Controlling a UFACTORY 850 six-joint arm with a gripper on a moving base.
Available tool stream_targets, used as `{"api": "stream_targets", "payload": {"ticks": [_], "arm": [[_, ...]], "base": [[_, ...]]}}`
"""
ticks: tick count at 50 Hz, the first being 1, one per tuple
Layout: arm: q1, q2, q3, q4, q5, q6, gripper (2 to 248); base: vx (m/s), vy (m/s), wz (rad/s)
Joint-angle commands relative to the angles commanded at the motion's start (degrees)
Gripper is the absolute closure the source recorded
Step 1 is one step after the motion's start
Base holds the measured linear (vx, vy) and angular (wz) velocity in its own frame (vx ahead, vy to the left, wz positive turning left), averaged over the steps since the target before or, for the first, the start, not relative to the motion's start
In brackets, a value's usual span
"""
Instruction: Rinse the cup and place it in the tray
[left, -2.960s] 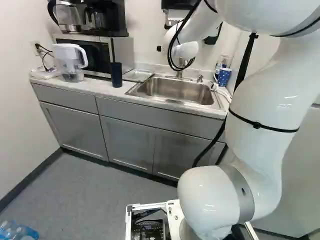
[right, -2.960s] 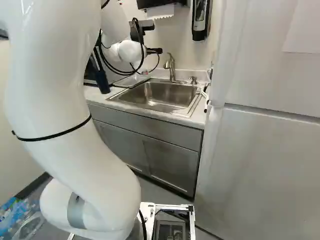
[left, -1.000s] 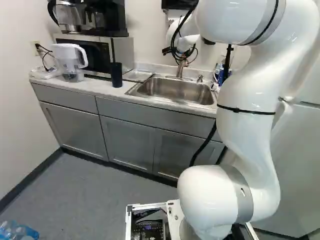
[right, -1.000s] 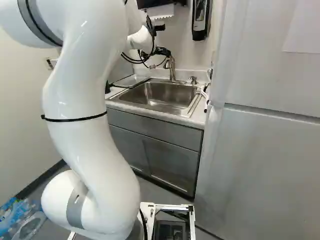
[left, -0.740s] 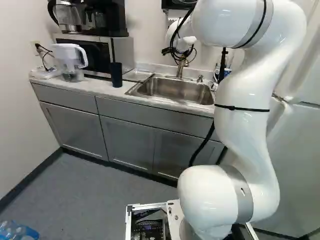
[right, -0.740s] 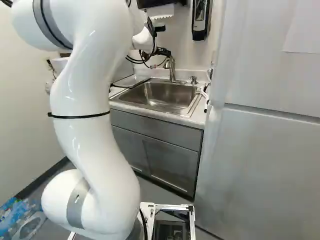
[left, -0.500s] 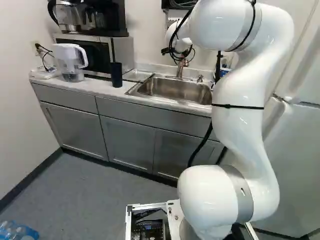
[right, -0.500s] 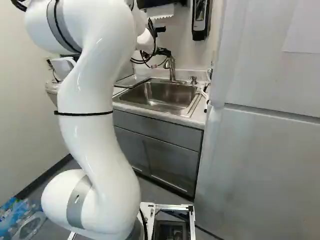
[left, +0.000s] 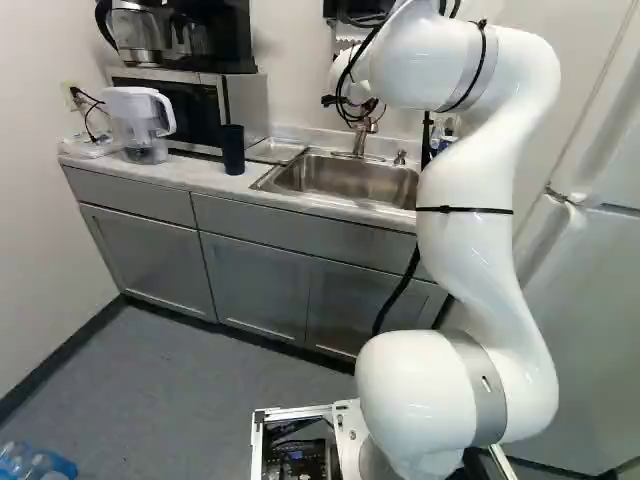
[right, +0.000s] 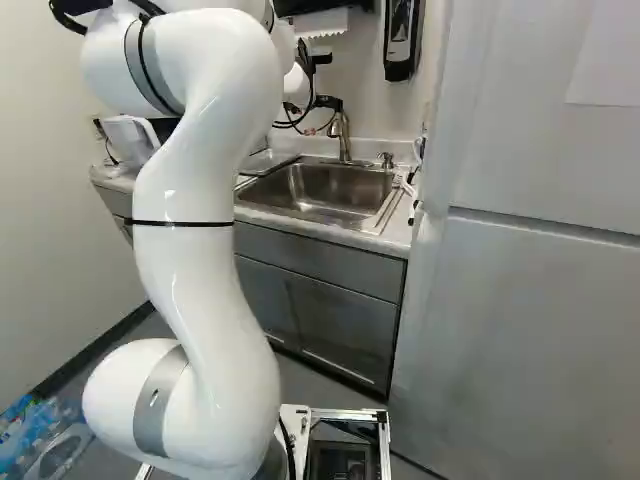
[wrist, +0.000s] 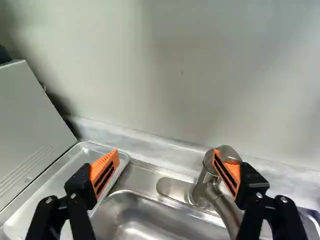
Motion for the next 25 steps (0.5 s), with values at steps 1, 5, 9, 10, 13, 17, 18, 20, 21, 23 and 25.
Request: {"api": "stream_targets", "payload": {"ticks": [1,5,9,10,13,17,18,20,21,23,25], "arm": [[0.0,0.0,0.0,0.0,0.3,0.0,3],[0.0,0.0,0.0,0.0,1.3,0.0,3],[0.0,0.0,0.0,0.0,2.3,0.0,3],[0.0,0.0,0.0,0.0,2.6,0.0,3],[0.0,0.0,0.0,0.0,2.7,0.0,3],[0.0,0.0,0.0,0.0,2.7,0.0,3],[0.0,0.0,0.0,0.0,2.7,0.0,3],[0.0,0.0,0.1,0.0,2.7,0.0,3],[0.0,0.1,0.1,0.0,2.7,0.0,3],[0.0,0.3,0.4,0.0,2.7,0.0,3],[0.0,0.6,0.8,0.0,2.7,0.0,3]], "base": [[0.0,0.0,0.0],[0.0,0.0,0.0],[0.0,0.0,0.0],[0.0,0.0,0.0],[0.0,0.0,0.0],[0.0,0.0,0.0],[0.0,0.0,0.0],[0.0,0.0,0.0],[0.0,0.0,0.0],[0.0,0.0,0.0],[0.0,0.0,0.0]]}}
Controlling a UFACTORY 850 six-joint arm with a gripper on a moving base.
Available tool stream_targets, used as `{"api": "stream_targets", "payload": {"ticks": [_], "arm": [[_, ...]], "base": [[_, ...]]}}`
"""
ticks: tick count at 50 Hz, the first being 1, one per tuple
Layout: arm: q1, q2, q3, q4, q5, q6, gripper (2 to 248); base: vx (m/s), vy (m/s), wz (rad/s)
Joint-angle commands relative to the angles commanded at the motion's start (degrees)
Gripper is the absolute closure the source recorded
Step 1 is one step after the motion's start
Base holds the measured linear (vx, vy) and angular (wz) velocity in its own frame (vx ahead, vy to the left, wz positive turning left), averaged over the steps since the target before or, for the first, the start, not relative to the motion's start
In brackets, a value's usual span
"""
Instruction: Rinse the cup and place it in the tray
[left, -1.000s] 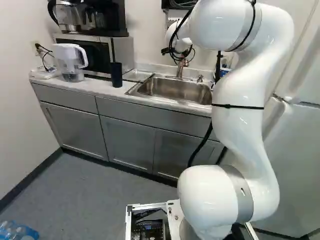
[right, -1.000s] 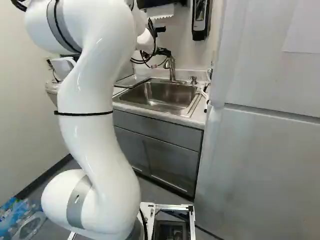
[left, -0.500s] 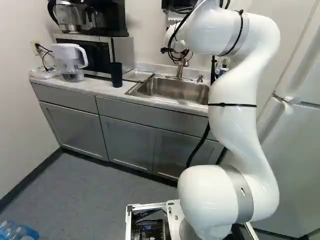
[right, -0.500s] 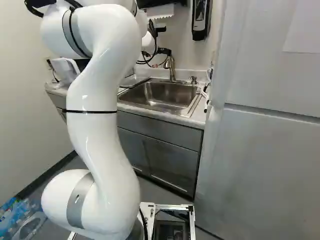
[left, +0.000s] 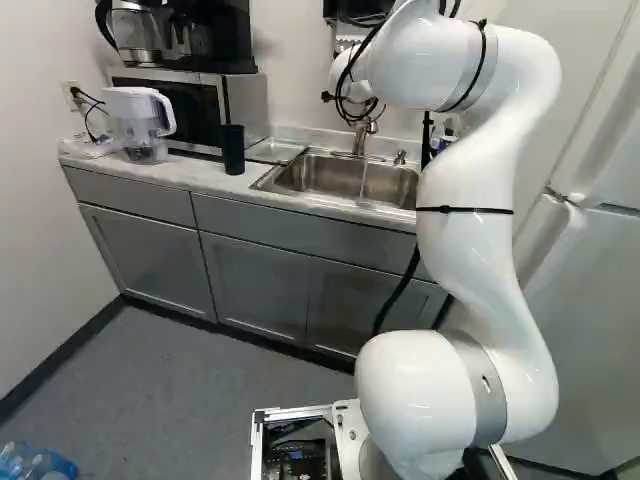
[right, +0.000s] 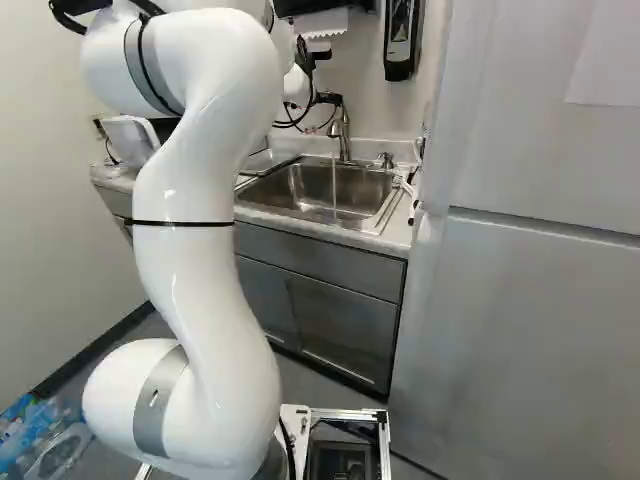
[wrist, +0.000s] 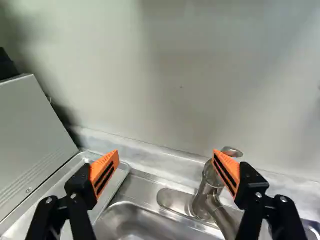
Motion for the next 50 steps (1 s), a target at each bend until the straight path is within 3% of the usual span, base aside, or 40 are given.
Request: {"api": "stream_targets", "payload": {"ticks": [50], "arm": [[-0.4,14.7,17.6,0.0,0.0,0.0,3]], "base": [[0.0,0.0,0.0]]}}
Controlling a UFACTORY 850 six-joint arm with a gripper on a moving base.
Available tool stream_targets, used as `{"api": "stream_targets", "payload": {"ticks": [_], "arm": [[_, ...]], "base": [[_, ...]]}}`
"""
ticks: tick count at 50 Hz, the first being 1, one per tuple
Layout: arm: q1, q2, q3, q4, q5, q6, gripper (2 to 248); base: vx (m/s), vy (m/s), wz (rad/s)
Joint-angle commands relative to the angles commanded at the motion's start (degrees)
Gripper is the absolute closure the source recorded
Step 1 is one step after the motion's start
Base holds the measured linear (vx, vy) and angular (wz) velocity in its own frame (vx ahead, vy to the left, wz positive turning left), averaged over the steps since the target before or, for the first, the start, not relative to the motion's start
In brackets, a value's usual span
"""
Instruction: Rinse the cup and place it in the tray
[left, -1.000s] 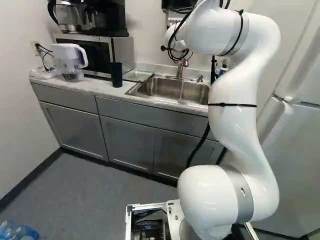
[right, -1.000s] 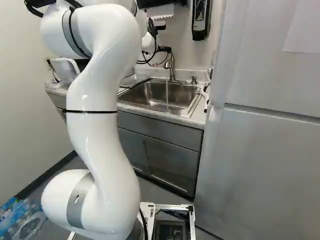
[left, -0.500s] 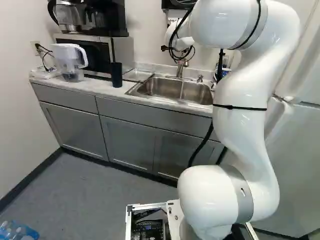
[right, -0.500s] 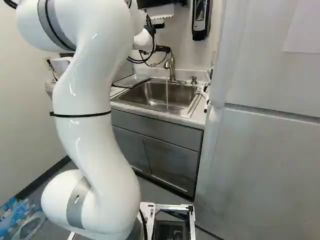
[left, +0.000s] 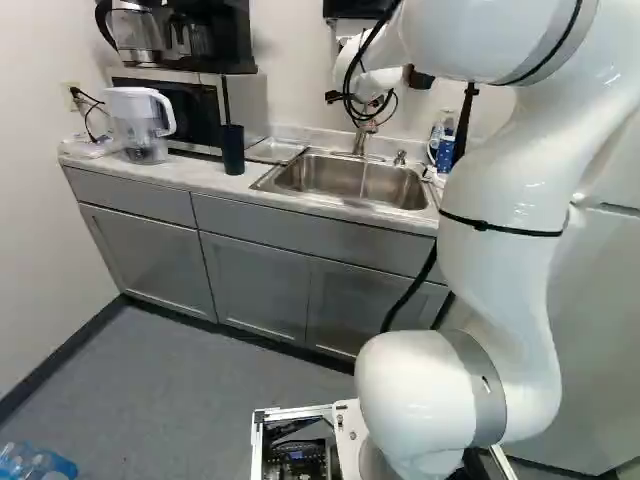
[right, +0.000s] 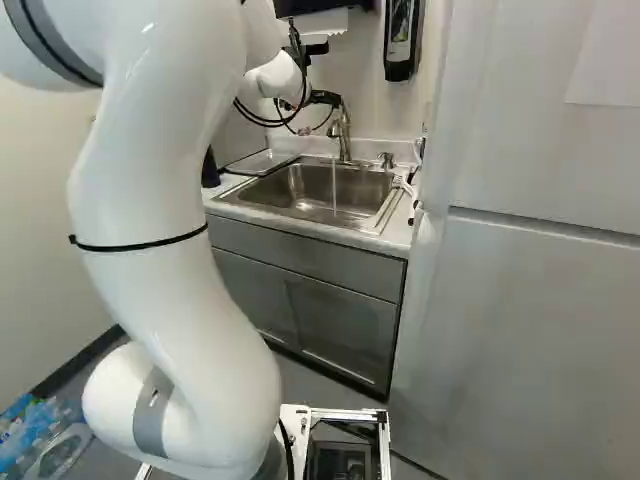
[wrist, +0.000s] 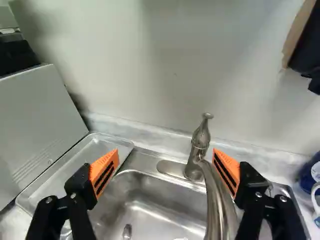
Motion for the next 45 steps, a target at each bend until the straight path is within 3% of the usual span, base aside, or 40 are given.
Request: {"api": "stream_targets", "payload": {"ticks": [45], "arm": [[-1.6,13.3,14.3,0.0,-1.4,0.0,3]], "base": [[0.0,0.0,0.0]]}}
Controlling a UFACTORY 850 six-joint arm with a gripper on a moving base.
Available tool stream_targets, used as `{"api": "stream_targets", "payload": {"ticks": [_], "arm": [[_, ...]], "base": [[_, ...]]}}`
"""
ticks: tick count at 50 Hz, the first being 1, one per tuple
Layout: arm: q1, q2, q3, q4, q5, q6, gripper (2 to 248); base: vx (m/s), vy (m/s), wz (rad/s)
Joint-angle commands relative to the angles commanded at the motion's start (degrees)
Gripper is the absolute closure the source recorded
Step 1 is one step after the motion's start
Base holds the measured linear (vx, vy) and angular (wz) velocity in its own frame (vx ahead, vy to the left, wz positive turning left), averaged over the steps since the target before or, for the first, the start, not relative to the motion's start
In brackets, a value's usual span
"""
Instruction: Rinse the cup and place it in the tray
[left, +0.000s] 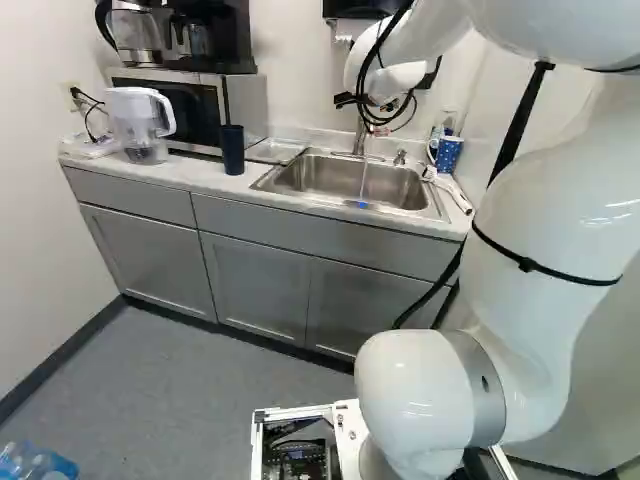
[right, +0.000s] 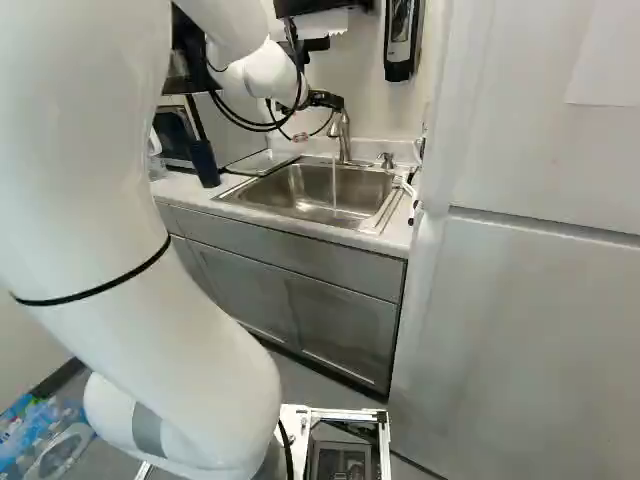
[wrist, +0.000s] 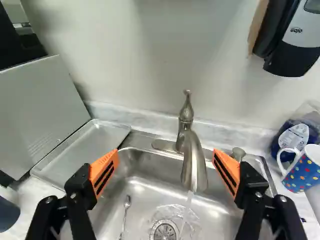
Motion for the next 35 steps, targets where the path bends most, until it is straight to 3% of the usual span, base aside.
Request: {"api": "stream_targets", "payload": {"ticks": [14,35], "arm": [[-0.8,4.2,4.2,0.0,-3.6,0.0,3],[-1.6,7.9,7.7,0.0,-15.4,0.0,3]], "base": [[0.0,0.0,0.0],[0.0,0.0,0.0]]}}
